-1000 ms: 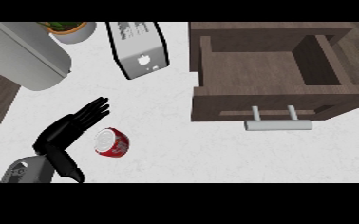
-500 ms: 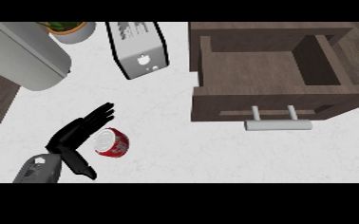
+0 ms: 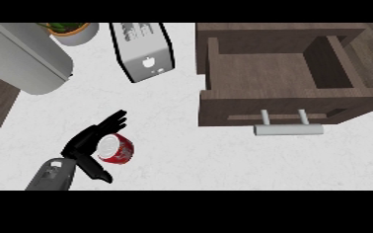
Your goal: Pick up the can, place it into the drawer and close the drawer
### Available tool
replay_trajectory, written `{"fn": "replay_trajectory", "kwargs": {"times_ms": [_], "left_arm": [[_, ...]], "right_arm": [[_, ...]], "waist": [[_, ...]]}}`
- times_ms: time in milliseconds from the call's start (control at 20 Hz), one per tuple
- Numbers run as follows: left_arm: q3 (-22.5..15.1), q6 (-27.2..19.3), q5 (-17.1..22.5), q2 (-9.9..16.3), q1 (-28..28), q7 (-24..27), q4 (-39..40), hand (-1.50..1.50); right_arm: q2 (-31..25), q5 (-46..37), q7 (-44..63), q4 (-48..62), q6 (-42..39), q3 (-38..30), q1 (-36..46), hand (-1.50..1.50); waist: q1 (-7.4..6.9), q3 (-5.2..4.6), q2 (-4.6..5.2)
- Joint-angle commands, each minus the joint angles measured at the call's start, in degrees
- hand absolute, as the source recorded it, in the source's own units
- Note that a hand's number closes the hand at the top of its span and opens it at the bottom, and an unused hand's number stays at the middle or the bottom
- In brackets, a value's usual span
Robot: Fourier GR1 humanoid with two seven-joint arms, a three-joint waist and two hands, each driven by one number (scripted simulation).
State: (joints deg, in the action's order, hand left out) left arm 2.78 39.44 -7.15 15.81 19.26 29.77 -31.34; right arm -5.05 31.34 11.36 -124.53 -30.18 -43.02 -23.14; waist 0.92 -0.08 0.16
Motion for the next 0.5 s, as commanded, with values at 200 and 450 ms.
{"fn": "replay_trajectory", "kwargs": {"times_ms": [200,450], "left_arm": [[0.47,5.85,2.28,-2.56,2.43,2.75,4.28,-1.50],[-0.27,10.21,3.86,-3.76,4.67,-0.83,5.54,1.50]], "right_arm": [[2.45,0.35,-0.79,-0.46,-2.50,-1.32,-2.07,-1.50],[1.87,-1.47,4.05,-2.95,2.51,1.67,2.36,-1.50]], "waist": [[-0.16,0.05,-0.12],[-0.66,0.02,0.04]]}}
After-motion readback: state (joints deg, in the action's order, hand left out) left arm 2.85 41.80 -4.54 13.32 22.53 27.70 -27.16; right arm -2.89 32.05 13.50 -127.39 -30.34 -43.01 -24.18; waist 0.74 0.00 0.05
